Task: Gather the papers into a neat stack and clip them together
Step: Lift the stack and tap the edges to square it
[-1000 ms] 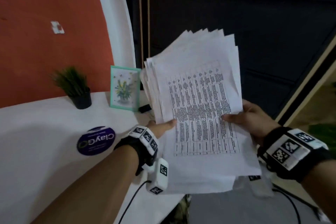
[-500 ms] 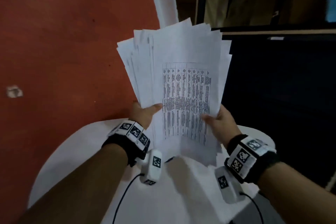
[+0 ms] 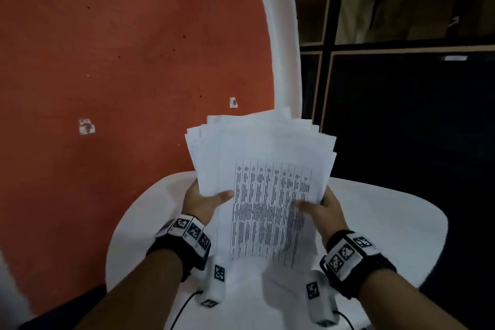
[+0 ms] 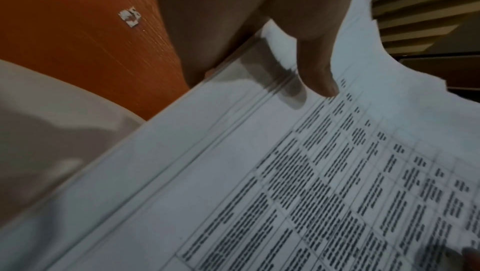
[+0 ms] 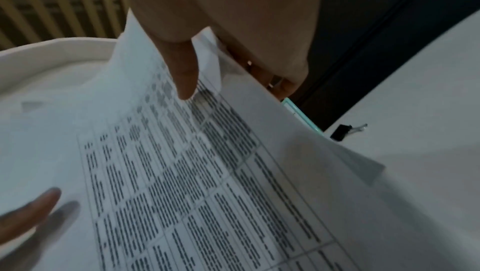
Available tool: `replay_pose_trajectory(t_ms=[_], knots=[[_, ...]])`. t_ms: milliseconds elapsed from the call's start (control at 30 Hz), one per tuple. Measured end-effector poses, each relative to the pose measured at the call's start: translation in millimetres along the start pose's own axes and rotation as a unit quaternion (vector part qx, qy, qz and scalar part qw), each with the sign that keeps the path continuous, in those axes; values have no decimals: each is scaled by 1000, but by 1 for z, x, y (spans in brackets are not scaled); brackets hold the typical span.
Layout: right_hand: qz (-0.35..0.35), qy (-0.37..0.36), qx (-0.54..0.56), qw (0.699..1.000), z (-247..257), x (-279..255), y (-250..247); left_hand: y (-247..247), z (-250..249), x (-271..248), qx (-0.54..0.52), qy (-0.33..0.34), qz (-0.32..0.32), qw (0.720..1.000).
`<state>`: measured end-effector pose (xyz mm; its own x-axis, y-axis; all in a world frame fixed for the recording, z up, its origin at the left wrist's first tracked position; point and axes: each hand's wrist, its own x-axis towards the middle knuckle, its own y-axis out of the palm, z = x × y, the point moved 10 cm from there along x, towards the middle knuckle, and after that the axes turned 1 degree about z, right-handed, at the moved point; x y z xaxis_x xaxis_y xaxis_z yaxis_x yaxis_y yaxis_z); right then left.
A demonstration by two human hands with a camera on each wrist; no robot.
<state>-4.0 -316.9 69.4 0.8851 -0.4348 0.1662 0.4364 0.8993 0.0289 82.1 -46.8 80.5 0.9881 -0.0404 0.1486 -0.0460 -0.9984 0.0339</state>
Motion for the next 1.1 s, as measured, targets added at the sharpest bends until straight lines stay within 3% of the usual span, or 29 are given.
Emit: replay_pose_trajectory(t_ms=[200,433,700,867,1100], knots=[[16,32,69,997,-7,5,7,-1,6,4,-23,-22,33,999],[60,22,65,996,1,9,23,9,1,9,-28,-19,59,998],[31,31,36,998,0,21,22,2,-4,7,-33,-11,65,997],[51,-25,-6,998,20,17,36,0,-6,10,-21,-1,41,999],[35,-147,-40,988,76,18,55,0,-45,21,-26,62,-49,997]])
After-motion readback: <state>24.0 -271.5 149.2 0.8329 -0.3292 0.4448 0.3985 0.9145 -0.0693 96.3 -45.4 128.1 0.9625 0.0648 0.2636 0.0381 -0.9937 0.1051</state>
